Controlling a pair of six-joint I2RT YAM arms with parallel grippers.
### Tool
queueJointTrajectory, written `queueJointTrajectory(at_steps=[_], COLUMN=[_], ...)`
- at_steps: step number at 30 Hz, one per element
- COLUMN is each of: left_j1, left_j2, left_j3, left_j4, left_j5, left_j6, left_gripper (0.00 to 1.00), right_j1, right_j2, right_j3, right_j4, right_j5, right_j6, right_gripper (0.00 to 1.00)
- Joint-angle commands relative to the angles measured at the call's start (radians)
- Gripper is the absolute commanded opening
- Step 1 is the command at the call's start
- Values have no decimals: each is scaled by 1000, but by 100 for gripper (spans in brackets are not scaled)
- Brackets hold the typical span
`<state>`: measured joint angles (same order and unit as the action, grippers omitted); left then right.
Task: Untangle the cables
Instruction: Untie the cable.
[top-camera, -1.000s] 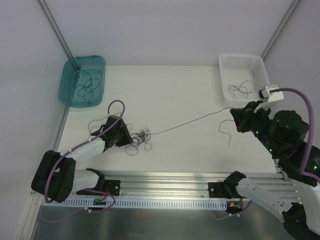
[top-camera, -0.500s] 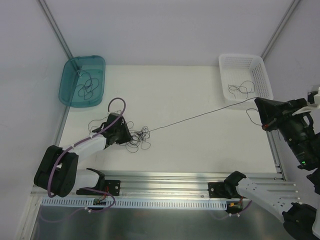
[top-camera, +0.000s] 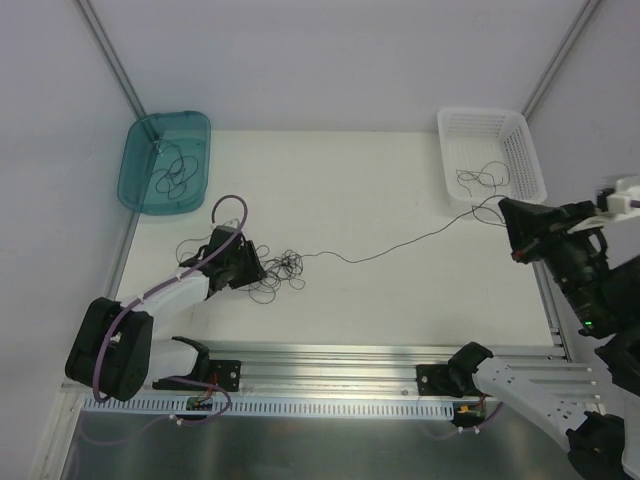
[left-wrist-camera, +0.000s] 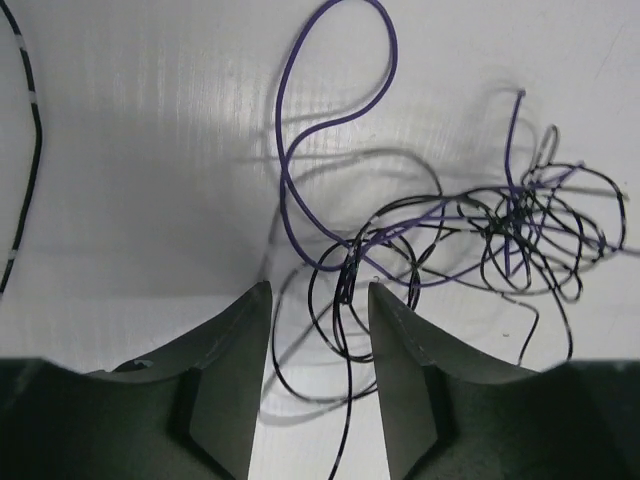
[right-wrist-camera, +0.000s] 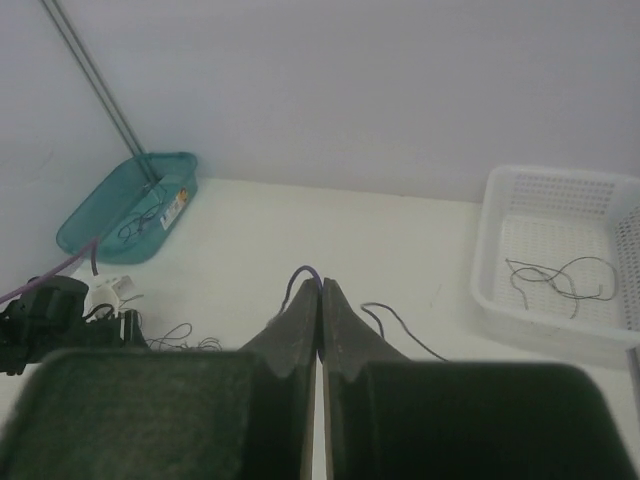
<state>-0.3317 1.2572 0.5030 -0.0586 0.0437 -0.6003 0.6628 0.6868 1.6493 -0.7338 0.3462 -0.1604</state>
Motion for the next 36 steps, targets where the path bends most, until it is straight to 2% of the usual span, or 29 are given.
queueJointTrajectory(at_steps=[1, 2, 3, 7, 8, 12, 14, 15, 18, 21, 25, 29, 36], left_j1=[11, 10, 10, 8, 5, -9, -13, -23, -38, -64, -96, -121, -148], left_j2=[-83, -140, -171, -359, -386, -467, -466, -458, -412, -354, -273, -208, -139], left_j3=[-24, -29, -38, -46, -43, -18, -8, -1, 6, 20, 43, 69, 81], left_j4=[-53, -55, -63, -84, -84, -86, -86, -86, -86, -86, -81, -69, -52], left_j5=[2, 13, 37, 103, 119, 165, 177, 176, 157, 125, 78, 71, 53], left_j6=[36, 37, 37, 53, 62, 94, 109, 111, 111, 99, 79, 66, 59], left_gripper=[46, 52, 68, 92, 94, 97, 97, 97, 96, 95, 95, 92, 88], right_j1=[-3, -5, -5, -5, -5, -5, -5, -5, -3, 9, 52, 86, 171], right_j2=[5, 0, 0, 10, 14, 69, 104, 144, 212, 267, 315, 463, 764], right_j3=[-168, -208, -292, -504, -544, -726, -790, -801, -798, -775, -740, -708, -635], right_j4=[-16, -16, -18, -4, 10, 50, 63, 62, 63, 112, 229, 358, 577], right_j5=[-56, -81, -96, -154, -165, -142, -110, -96, -121, -223, -376, -584, -701], right_j6=[70, 91, 125, 206, 219, 269, 289, 295, 271, 204, 101, 61, 96], right_gripper=[1, 1, 1, 1, 1, 7, 16, 31, 56, 69, 74, 75, 74])
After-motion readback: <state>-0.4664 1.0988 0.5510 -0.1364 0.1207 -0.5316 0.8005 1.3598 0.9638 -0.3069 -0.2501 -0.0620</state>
